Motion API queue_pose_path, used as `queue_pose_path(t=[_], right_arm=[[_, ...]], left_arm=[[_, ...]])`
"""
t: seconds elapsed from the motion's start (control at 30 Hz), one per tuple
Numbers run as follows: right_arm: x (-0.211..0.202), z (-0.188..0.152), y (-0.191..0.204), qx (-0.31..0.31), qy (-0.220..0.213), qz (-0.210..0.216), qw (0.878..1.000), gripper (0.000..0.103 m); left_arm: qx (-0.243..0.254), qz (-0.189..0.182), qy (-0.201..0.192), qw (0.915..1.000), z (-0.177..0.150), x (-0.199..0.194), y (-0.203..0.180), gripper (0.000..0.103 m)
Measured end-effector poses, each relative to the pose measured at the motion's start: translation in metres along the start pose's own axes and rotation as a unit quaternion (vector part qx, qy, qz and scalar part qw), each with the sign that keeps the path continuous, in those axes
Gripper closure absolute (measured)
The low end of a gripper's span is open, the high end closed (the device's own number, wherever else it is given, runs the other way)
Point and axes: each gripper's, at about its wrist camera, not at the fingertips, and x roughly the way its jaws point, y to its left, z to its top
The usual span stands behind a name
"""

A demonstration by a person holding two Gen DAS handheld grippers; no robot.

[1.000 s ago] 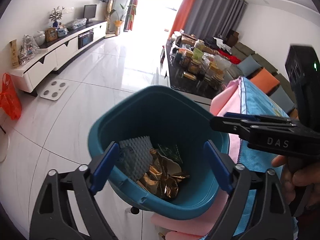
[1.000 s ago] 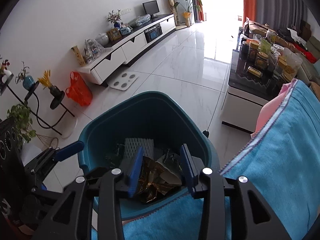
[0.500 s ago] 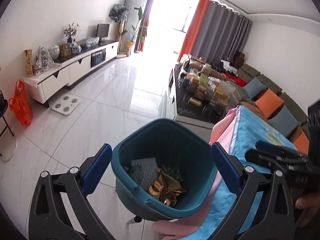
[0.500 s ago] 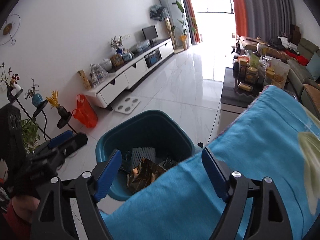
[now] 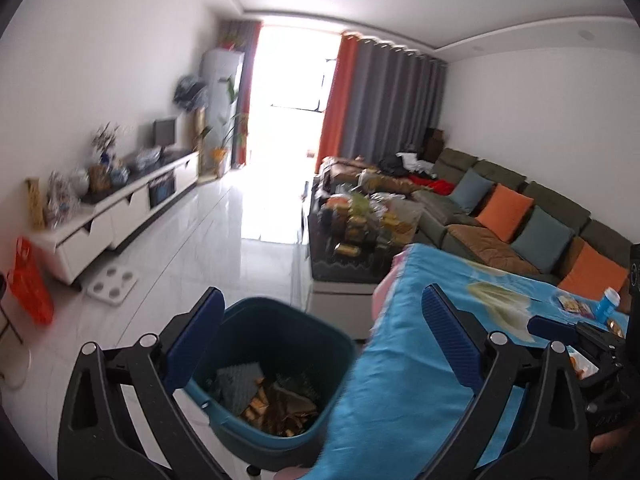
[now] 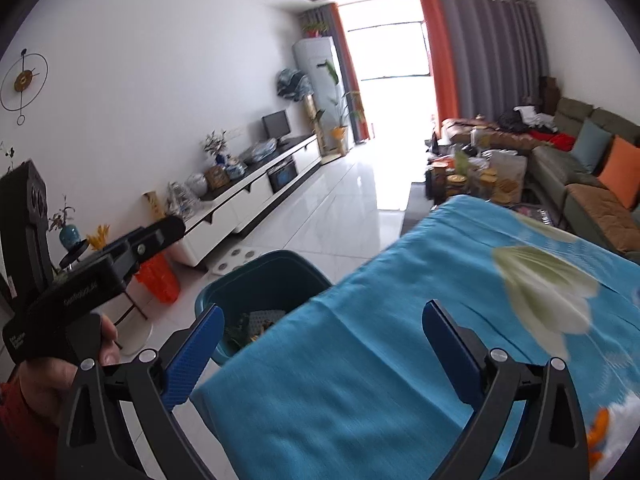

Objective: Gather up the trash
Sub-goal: 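Move both tools back over the tissue and orange peels on the table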

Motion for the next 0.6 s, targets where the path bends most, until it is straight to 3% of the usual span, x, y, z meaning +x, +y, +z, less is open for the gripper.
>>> queue_pose_path(t=[0.23, 0.6], right_arm=[[-0.047, -0.024, -0.027, 0.026, -0.037, -0.04, 0.998, 0.007], [-0.116, -0.072, -0.066, 0.067, -0.072, -0.142, 0.985, 0.007]], left_arm=[[0.029, -0.044, -0.027, 0.9982, 0.0, -0.016, -0.049, 0.006], [0.078, -0.147, -0.005, 0.9861, -0.025, -0.025, -0.127, 0.006]])
